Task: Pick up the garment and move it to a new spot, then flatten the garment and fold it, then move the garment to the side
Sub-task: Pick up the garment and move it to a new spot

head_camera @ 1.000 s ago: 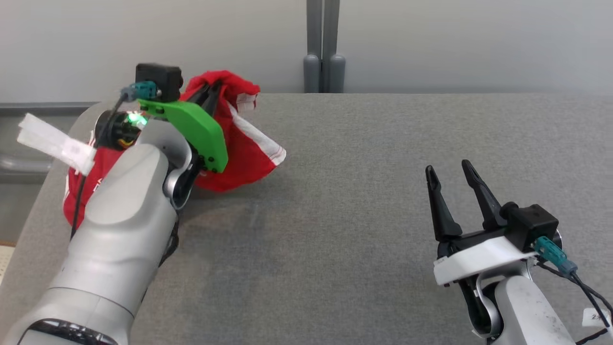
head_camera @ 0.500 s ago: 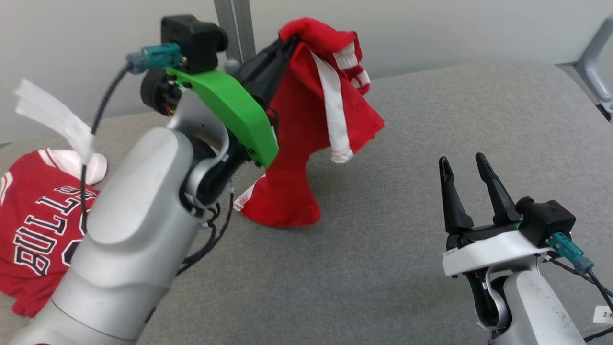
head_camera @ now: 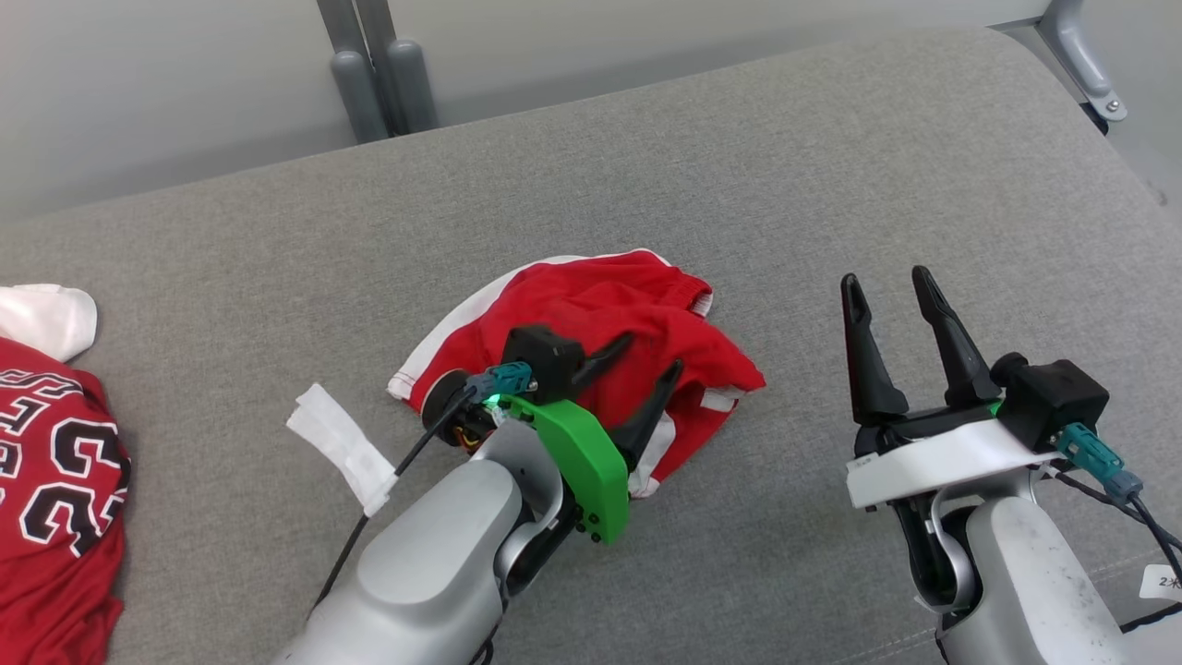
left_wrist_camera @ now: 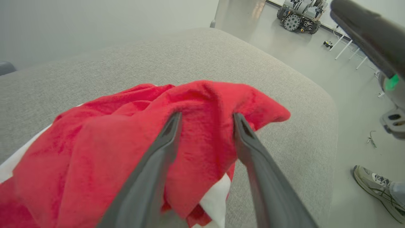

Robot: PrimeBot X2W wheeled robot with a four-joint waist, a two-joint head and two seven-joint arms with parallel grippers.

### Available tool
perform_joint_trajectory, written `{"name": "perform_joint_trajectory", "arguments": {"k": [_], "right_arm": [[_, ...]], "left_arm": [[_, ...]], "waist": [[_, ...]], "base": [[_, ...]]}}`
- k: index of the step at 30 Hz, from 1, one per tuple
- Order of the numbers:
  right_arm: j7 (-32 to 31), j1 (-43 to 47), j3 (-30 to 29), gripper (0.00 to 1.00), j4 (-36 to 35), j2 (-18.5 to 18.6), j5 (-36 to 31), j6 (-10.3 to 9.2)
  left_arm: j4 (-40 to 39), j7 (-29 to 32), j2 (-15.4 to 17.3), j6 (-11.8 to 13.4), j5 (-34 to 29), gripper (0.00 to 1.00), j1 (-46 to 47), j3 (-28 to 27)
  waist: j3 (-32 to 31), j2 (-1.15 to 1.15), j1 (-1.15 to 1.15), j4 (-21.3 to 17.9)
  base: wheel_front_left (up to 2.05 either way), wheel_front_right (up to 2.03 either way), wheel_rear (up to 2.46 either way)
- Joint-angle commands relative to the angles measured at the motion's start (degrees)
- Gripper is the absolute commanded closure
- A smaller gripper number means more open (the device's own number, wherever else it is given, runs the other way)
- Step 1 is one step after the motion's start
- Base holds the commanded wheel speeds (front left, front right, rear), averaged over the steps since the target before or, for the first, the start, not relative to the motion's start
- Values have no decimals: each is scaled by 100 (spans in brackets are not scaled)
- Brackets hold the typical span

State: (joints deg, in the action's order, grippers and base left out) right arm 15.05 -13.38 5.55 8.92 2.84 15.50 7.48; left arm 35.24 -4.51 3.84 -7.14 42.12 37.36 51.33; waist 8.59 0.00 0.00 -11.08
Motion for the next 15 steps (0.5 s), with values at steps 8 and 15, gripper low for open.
{"name": "perform_joint_trajectory", "arguments": {"k": [8,15], "right_arm": [[19,124,8,0,42,10,-116,2],[19,238,13,0,22,11,-229,2]], "left_arm": [[87,-692,69,-41,159,0,245,70],[-505,-985,764,441,-152,0,66,-284]], "waist": [[-255,0,0,438],[-428,0,0,751]], "base": [[0,0,0],[0,0,0]]}}
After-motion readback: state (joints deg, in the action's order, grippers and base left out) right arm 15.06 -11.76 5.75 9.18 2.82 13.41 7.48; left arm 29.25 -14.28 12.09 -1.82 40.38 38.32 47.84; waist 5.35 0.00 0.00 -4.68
